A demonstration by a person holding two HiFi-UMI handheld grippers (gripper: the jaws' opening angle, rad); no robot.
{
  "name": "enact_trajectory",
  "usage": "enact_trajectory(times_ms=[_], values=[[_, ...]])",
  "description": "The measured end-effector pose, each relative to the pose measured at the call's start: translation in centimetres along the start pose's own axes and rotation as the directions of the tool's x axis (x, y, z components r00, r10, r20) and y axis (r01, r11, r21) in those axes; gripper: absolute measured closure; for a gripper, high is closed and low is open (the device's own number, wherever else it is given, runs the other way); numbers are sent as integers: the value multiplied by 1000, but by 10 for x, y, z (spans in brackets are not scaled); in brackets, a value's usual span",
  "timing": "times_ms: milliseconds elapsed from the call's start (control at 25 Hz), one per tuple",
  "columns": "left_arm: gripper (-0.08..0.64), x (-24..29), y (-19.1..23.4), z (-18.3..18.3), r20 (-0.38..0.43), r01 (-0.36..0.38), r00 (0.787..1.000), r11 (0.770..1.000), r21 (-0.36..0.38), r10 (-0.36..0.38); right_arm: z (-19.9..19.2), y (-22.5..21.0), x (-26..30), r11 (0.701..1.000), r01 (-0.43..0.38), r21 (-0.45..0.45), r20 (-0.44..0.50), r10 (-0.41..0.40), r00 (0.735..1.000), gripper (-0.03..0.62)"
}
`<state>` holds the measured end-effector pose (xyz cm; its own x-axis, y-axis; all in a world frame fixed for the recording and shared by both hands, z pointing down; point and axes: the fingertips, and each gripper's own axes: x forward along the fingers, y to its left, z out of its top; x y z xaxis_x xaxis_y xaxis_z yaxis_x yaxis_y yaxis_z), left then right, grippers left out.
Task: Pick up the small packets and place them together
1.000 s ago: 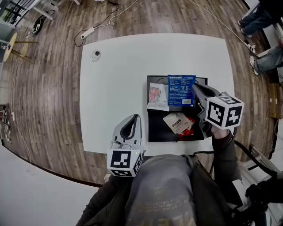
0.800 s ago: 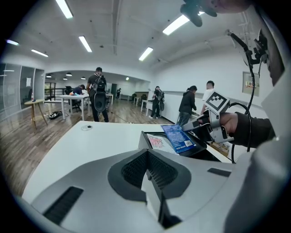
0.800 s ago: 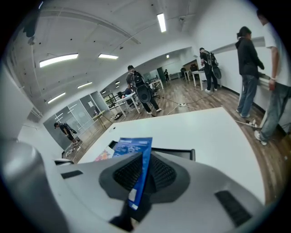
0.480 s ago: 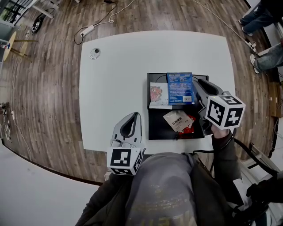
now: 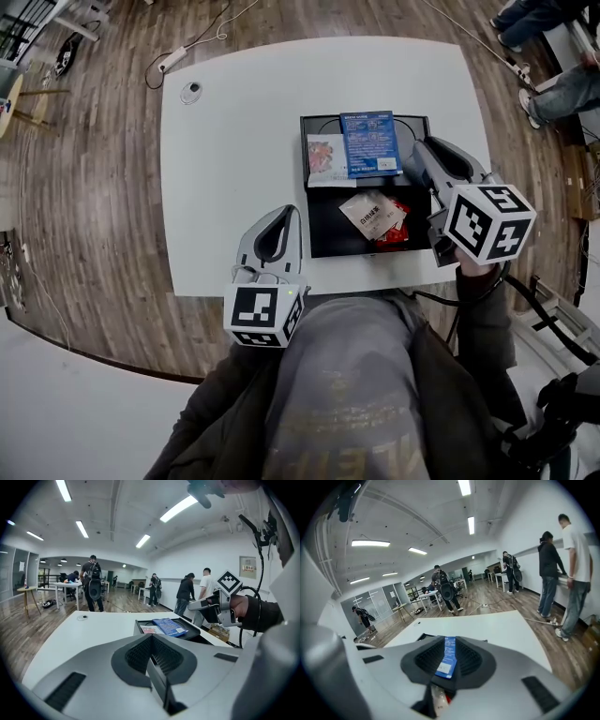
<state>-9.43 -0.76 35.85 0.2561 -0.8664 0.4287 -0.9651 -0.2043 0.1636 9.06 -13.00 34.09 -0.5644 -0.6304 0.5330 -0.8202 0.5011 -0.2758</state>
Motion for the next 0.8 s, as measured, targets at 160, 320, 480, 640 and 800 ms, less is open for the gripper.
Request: enact_trajectory(times_ms=[160,320,480,640,800], values=[[558,-6,-15,-1,6,41,999,999,22,-42,-20,14,-21,999,-54,-7,-20,54,998,522],[558,-11,-25,-3,3,69,998,997,38,-69,-61,34,-27,992,-126,-11,-133,123,983,522],[558,-14,-31,-4,-7,85,996,995,49,-85,-98,48,-21,989,-142,-48,-240,126,963,522],[558,-14,-28,-6,-18,78,997,996,52,-77,-119,56,-10,980,-149,-128,-310,103,945,520],[558,-11,-25,-9,-33,72,997,996,47,-71,-128,55,-1,966,-147,-213,-351,65,934,520]])
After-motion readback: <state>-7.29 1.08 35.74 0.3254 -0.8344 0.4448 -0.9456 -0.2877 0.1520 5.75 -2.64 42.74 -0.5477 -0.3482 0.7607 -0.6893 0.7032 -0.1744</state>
